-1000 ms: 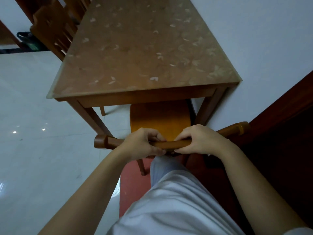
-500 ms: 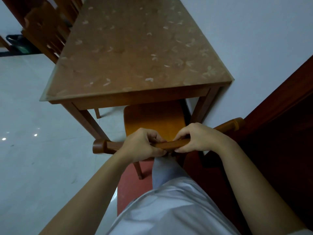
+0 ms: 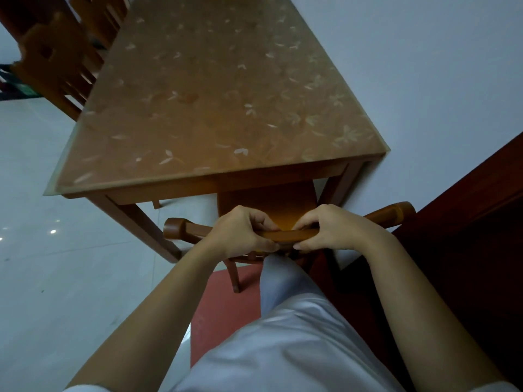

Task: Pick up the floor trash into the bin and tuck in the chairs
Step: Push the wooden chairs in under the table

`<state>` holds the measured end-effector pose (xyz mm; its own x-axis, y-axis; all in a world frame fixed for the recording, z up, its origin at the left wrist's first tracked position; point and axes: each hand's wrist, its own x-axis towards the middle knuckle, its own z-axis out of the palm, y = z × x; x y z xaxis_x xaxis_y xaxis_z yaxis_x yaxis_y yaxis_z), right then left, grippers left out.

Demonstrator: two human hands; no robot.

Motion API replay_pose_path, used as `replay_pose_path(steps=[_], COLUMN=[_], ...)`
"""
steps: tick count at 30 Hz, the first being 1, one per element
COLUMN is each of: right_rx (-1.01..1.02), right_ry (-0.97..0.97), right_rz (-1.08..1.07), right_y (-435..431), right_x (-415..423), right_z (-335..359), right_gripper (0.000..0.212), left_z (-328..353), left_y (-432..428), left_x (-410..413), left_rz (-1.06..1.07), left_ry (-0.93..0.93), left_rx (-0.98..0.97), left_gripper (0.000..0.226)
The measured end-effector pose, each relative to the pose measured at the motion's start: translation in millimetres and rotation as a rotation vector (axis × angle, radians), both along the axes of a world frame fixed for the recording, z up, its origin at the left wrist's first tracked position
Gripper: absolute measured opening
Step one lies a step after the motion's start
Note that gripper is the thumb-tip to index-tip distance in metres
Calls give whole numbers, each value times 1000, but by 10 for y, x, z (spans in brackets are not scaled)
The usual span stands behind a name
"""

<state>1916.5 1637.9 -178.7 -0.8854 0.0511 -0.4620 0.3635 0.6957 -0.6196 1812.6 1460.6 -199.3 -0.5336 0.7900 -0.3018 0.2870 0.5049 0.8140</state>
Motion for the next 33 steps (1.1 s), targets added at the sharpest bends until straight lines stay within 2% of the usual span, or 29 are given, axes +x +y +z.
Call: replay_pose_path(steps=[10,29,33], right_rx=[37,182,213], right_ry=[-13,110,99], right_rz=[-31,41,64], right_y=[638,1325,1361], right_x=[-308,-965,-999], right_z=[22,-33,-63], right_gripper=[18,21,25], left_z=[-35,-24,-32], left_y=[644,1304,1305], left_x=[-285,-892,-889], left_rz=[-10,42,43], left_ry=[-45,-56,-2], left_rx=[36,34,19], left_gripper=[18,20,18])
